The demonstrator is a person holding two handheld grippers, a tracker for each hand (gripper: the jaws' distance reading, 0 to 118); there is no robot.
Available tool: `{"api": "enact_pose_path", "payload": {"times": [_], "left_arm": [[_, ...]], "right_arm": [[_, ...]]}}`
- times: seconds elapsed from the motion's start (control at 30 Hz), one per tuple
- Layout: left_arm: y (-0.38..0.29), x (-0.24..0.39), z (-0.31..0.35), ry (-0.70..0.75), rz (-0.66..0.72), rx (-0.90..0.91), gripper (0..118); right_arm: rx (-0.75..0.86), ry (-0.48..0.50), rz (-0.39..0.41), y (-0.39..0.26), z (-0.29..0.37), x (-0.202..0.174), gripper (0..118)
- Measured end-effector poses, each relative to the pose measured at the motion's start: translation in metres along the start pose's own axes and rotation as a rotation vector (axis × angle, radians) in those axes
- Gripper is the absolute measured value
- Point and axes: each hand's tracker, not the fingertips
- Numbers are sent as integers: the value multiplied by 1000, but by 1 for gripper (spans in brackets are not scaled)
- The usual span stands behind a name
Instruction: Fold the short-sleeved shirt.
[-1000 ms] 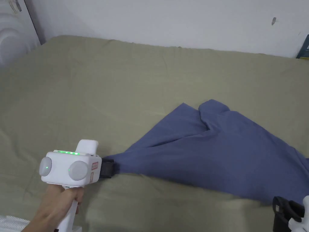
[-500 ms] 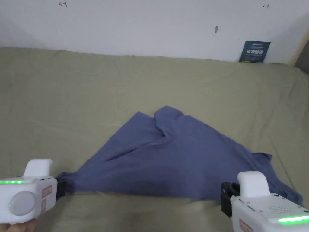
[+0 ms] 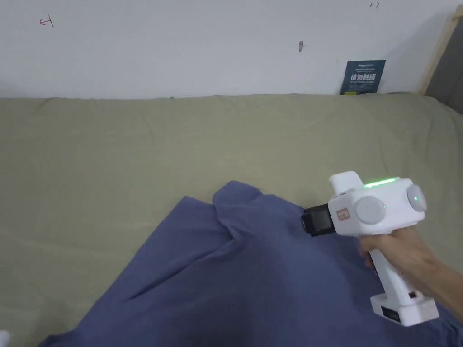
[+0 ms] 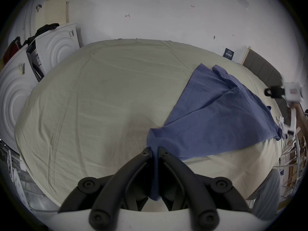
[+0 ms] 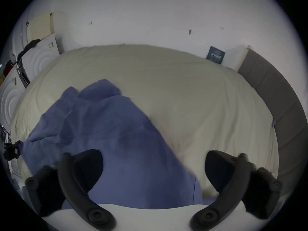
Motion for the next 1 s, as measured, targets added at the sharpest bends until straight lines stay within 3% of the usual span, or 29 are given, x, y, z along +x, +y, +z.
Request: {"api": "enact_pose_path", "payload": {"times": [0.23, 0.33, 0.4, 0.47, 0.53, 0.83, 1.0], "left_arm": [[-1, 3, -8, -8, 18, -12, 3], [-3, -3, -16, -10, 16, -16, 3], [-2, -4, -17, -14, 14, -19, 3], [-2, -3, -16, -13, 10, -24, 3], [-2, -4, -18, -16, 9, -25, 3], [3, -4, -15, -10, 34, -33, 3], [16, 2, 6, -10, 43, 9, 3]], "right_arm": [[-69, -34, 66, 40, -75, 1, 118], [-195, 2, 145, 39, -97, -5, 103], [-161, 5, 110, 40, -98, -3, 102], [-199, 75, 45, 43, -89, -3, 73], [-147, 59, 56, 46, -75, -5, 2], [30, 52, 147, 43, 35, -9, 2], [173, 65, 104, 17, 136, 1, 2]]}}
